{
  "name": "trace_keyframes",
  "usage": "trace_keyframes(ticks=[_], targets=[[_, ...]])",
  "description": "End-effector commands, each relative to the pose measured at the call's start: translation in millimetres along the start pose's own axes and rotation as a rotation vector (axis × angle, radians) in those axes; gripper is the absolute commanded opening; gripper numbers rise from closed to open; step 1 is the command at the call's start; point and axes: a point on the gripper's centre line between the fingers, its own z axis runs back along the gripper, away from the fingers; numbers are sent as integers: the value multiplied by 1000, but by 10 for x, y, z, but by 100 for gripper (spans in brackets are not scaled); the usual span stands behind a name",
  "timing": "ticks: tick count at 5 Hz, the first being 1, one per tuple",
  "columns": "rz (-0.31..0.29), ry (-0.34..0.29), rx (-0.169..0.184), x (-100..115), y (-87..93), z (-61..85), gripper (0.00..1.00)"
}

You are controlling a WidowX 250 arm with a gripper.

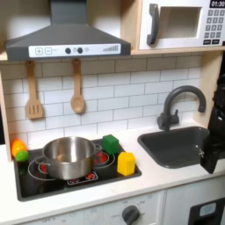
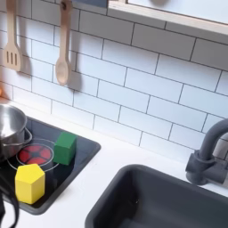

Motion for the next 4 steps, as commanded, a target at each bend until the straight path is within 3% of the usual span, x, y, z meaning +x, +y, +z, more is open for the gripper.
trace_keyframes(ticks=[1, 2, 4], targets=[[0, 2, 0, -2, 0, 0, 100], [28, -6, -18, 7, 45, -4, 100], [25, 0, -12, 0, 47, -15, 100]])
